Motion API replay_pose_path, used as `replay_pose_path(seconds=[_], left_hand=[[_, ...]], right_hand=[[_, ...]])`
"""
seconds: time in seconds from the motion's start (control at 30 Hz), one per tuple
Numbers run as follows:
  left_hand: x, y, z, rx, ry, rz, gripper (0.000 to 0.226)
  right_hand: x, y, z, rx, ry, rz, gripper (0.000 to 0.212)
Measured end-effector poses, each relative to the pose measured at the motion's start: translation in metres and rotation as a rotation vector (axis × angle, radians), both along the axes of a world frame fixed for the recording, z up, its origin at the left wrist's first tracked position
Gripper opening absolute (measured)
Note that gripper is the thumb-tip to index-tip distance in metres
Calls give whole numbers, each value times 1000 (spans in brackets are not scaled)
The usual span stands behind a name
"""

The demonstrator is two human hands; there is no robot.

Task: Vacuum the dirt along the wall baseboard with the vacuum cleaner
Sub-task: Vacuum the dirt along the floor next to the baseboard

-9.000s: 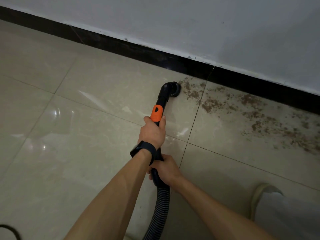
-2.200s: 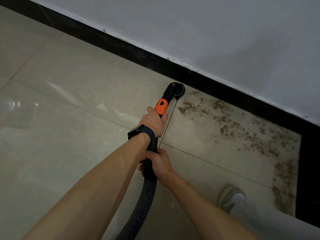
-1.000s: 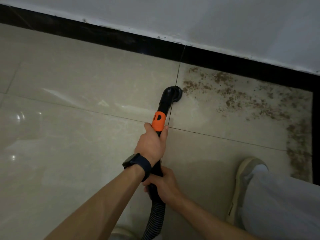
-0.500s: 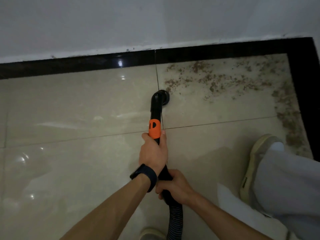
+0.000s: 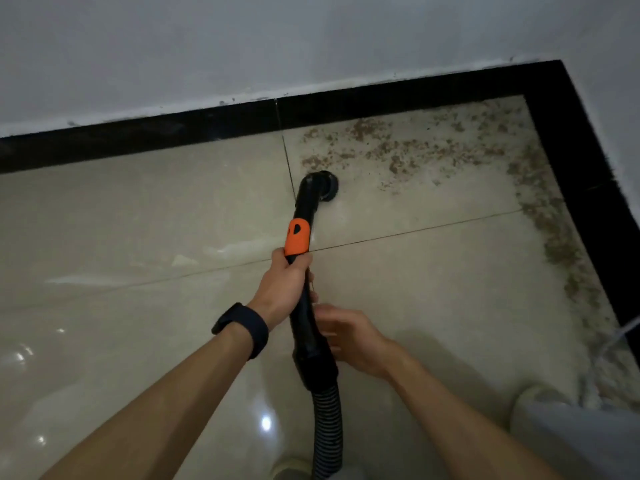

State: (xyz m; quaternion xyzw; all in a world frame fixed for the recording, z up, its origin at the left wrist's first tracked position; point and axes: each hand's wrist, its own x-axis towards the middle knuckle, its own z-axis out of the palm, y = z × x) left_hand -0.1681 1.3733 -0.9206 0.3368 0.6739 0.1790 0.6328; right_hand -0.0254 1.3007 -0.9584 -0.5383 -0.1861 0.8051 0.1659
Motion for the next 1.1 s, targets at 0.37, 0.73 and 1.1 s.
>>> replay_pose_path(seconds=[0.37, 0.73, 1.1], left_hand=[[41, -22, 4, 281, 419, -197, 43], [114, -49, -12, 482, 709, -493, 54], [147, -55, -13, 300, 174, -381, 57]], right_hand=[[22, 67, 15, 74, -73, -281, 54], [76, 78, 7, 166, -174, -424, 28], [128, 75, 11, 44, -16, -861, 21]])
